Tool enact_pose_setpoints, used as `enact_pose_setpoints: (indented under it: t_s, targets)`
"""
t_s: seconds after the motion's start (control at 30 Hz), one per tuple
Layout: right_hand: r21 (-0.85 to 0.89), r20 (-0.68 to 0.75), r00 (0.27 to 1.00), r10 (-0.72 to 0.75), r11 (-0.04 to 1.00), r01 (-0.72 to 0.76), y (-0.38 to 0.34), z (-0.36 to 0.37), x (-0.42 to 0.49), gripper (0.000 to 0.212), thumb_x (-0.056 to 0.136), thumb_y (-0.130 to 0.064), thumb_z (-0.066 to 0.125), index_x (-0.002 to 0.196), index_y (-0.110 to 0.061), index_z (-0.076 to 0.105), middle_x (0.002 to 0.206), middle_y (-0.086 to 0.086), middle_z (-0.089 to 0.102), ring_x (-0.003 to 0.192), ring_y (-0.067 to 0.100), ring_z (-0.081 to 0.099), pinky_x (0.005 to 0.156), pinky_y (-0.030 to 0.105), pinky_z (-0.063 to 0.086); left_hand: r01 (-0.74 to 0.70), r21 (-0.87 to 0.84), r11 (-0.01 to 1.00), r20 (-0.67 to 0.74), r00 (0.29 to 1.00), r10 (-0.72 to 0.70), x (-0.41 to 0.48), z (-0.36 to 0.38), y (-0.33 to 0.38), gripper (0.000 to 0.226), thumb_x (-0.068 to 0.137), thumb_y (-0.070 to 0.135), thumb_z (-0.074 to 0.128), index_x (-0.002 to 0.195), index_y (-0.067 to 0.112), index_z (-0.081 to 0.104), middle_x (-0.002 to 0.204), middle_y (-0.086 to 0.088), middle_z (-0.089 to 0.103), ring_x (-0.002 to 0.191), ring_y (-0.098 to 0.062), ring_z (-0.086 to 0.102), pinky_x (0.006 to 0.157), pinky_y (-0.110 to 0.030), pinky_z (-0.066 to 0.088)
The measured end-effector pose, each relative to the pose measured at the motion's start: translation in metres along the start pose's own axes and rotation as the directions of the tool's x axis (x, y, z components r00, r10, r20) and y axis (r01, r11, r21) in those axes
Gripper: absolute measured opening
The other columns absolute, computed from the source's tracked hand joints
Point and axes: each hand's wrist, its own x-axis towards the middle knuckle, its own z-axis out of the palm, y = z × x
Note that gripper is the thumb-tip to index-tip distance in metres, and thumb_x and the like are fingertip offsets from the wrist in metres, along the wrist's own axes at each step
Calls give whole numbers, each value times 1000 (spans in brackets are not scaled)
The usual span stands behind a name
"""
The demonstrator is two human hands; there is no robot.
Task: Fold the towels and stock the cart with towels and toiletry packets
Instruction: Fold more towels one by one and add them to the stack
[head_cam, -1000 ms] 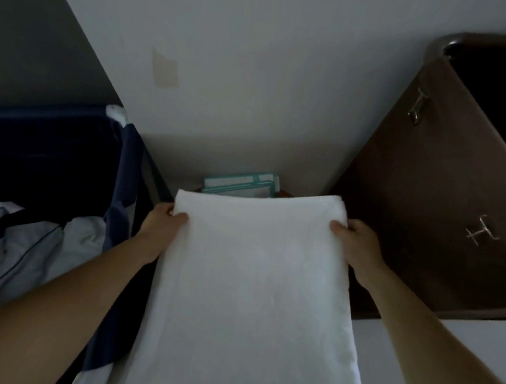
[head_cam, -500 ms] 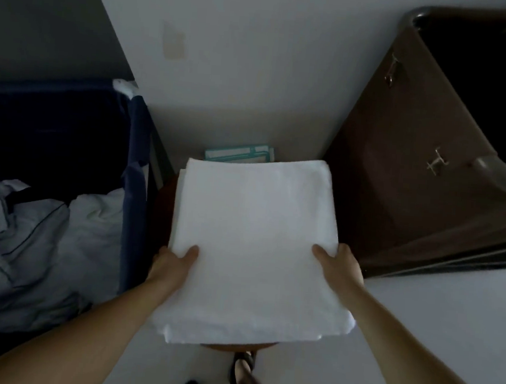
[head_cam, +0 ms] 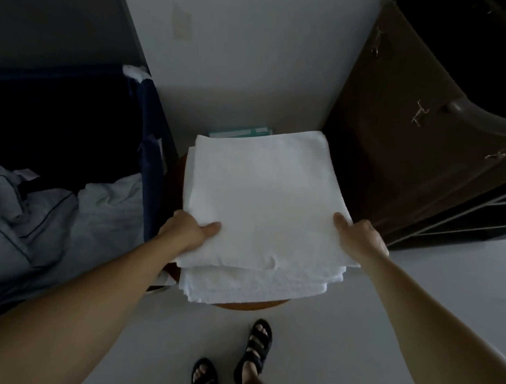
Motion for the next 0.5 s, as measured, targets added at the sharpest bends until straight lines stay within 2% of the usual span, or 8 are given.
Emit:
enact_pose_setpoints:
  t_s: [0.07,0.13,0.2,0.3,0.37,0.4,0.5]
  targets:
    - [5,101,994,44,999,-45,7,5,1,90,78,-80,42,132,-8,53,125,14,64,111,35,61,92,40,49,61,-63,996,19,998,-59,0,1,-6,109,76,74,65,149,1,29,142,-13,50,108,-28,57,76,-31,45]
    - [66,223,973,62,995,-79,14,12,3,91,76,-80,49,131,-9,58,123,11,64,109,33,62,96,41,51,119,-174,978,51,992,-111,1,10,-16,95,79,67,67,144,2,40,136,-13,54,95,-25,54,75,-32,45]
    - [131,251,966,59,987,-95,15,14,7,86,75,-77,57,128,-10,60,111,7,64,99,30,63,89,39,53,152,-299,942,84,988,-133,5,17,-22,87,81,60,70,141,3,45,133,-13,56,95,-25,53,79,-33,46]
    - [165,186,982,-5,986,-26,9,8,11,70,77,-67,64,118,-11,61,91,1,62,81,24,61,74,35,49,162,-423,891,97,986,-133,6,15,-19,76,84,49,73,138,2,49,124,-13,59,94,-26,57,80,-35,48]
    - [105,160,985,-70,993,54,-2,0,11,55,82,-58,65,110,-12,59,86,1,60,76,22,58,70,35,47,88,-436,895,41,996,-78,3,6,-9,69,88,44,71,138,3,49,124,-12,60,93,-25,58,75,-32,48]
    - [91,160,982,-104,992,90,-9,-4,10,48,86,-54,64,107,-11,58,87,2,60,78,24,59,71,36,46,21,-423,906,-14,999,-30,3,-1,-3,65,89,43,70,137,4,50,123,-10,60,88,-21,57,68,-29,47]
    - [183,74,965,-250,955,233,-29,-20,9,41,91,-48,62,102,-10,52,92,4,56,84,28,55,73,37,43,-184,-317,930,-222,968,116,-1,-27,19,54,92,48,63,129,9,56,105,-1,61,75,-9,52,56,-23,38]
